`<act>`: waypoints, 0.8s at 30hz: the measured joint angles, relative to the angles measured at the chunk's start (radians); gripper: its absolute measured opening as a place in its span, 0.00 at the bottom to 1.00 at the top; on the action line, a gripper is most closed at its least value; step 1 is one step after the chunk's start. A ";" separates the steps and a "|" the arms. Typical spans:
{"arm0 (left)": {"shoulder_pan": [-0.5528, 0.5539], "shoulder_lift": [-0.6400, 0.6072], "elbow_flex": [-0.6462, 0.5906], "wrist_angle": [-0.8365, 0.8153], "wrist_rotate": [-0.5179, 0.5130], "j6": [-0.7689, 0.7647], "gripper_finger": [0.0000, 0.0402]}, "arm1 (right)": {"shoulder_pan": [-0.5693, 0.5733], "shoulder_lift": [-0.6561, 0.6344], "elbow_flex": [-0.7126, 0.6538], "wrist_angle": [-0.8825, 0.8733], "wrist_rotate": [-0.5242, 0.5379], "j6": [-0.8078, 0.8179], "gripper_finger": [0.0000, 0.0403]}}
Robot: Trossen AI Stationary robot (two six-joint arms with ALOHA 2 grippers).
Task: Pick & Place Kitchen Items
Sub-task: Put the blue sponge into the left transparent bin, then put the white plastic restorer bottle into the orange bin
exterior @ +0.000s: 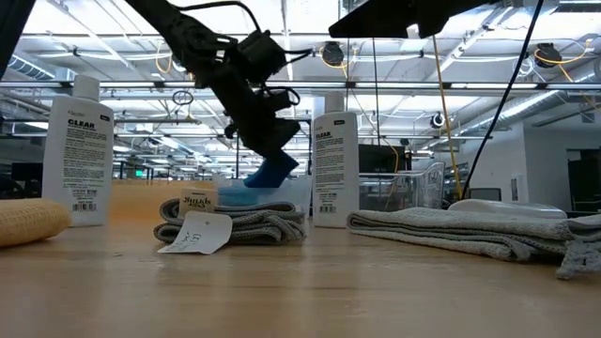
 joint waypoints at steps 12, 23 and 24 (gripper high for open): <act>-0.046 -0.119 0.000 -0.044 0.014 -0.027 0.62 | 0.000 0.000 0.000 0.008 0.004 0.029 0.01; -0.146 -0.424 -0.034 -0.309 0.296 -0.091 0.85 | 0.052 -0.148 0.000 -0.207 0.152 0.327 0.21; -0.159 -0.460 -0.065 -0.273 0.300 -0.092 0.86 | 0.052 -0.183 0.000 -0.268 0.121 0.406 0.25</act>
